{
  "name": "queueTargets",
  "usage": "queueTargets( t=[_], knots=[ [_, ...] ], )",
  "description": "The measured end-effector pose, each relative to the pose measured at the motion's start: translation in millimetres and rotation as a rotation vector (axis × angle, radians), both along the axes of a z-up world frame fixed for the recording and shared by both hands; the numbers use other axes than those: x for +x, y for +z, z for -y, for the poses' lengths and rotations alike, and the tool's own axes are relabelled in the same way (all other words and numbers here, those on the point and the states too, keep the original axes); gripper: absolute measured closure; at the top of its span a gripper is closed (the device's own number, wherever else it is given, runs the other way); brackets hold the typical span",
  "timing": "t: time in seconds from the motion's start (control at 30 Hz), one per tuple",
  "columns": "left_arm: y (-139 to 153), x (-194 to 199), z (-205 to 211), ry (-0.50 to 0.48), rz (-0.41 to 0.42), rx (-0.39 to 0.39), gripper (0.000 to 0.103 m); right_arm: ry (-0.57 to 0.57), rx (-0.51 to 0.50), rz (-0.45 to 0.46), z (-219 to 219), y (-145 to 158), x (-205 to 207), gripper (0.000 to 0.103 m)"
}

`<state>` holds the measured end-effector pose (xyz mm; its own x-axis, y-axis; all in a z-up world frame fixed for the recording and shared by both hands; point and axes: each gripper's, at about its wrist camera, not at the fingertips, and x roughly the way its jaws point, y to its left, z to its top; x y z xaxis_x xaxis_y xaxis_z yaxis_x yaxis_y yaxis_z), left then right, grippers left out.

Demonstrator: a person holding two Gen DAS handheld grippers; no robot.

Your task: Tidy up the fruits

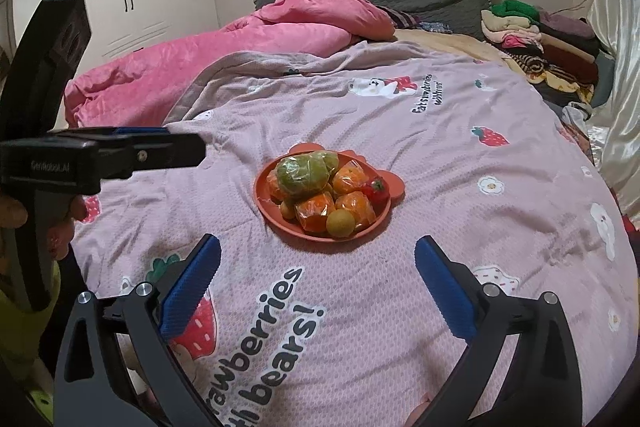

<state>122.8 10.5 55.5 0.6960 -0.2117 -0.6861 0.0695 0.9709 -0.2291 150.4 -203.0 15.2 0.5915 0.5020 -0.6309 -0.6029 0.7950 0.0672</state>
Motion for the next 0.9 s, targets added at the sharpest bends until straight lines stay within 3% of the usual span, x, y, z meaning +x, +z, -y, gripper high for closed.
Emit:
queueTargets(
  t=[0.43,0.9],
  knots=[
    [-20.3,-28.8,-1.4,0.045,-0.024,0.011,0.01,-0.038,-0.026,0.012,7.2,3.8,-15.6,0.005],
    [-30.7,-43.6,5.8,0.061,-0.022,0.046,0.01,-0.055,-0.033,-0.027,13.5,-11.1,-26.4,0.005]
  ],
)
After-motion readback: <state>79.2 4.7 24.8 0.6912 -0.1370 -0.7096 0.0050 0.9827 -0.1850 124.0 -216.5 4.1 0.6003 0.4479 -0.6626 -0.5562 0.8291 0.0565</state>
